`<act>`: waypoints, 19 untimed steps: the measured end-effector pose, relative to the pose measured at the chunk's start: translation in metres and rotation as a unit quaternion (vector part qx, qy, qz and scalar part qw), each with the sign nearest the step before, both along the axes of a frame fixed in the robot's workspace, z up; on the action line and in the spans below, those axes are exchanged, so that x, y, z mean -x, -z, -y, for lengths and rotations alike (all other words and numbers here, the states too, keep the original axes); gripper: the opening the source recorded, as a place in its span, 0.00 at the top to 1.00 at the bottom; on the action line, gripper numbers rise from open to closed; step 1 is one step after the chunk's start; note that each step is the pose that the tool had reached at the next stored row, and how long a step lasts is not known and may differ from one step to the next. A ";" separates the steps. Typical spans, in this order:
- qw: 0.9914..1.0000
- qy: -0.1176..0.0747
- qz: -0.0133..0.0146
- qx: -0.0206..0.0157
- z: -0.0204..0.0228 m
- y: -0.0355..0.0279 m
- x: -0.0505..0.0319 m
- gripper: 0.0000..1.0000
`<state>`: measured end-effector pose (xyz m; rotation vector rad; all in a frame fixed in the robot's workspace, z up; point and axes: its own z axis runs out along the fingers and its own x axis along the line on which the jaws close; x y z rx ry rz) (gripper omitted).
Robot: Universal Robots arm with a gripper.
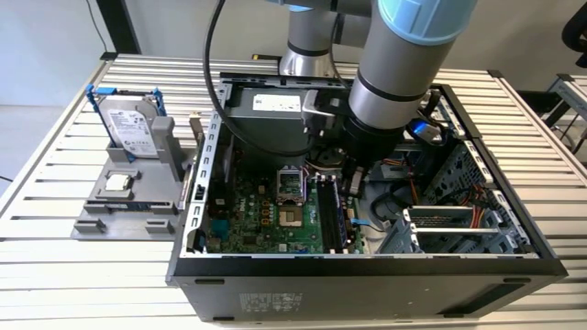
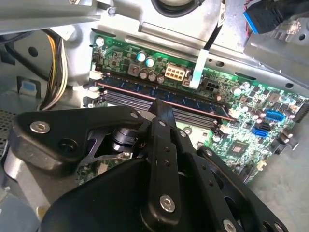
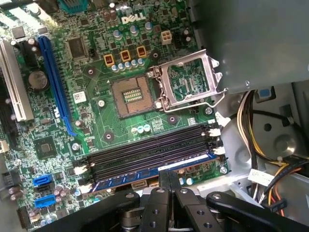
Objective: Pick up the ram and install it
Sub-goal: 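Press down the ram until it locks into place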
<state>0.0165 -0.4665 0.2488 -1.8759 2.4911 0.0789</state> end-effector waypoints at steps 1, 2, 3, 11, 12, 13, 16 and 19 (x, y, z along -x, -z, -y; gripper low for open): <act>1.000 -0.003 0.000 0.000 0.0000 0.0000 0.0000 1.00; 1.000 -0.006 0.000 0.000 0.0000 0.0000 0.0000 1.00; 1.000 -0.009 0.000 0.000 0.0000 0.0000 0.0000 1.00; 0.999 -0.048 0.000 0.000 0.0000 0.0001 -0.0001 1.00; 0.999 -0.054 0.000 0.000 0.0000 0.0001 -0.0001 1.00; 0.998 -0.062 0.000 0.000 0.0000 0.0002 -0.0001 1.00; 0.997 -0.083 0.001 0.000 0.0000 0.0008 -0.0001 1.00; 0.995 -0.099 0.001 0.000 0.0000 0.0014 -0.0001 1.00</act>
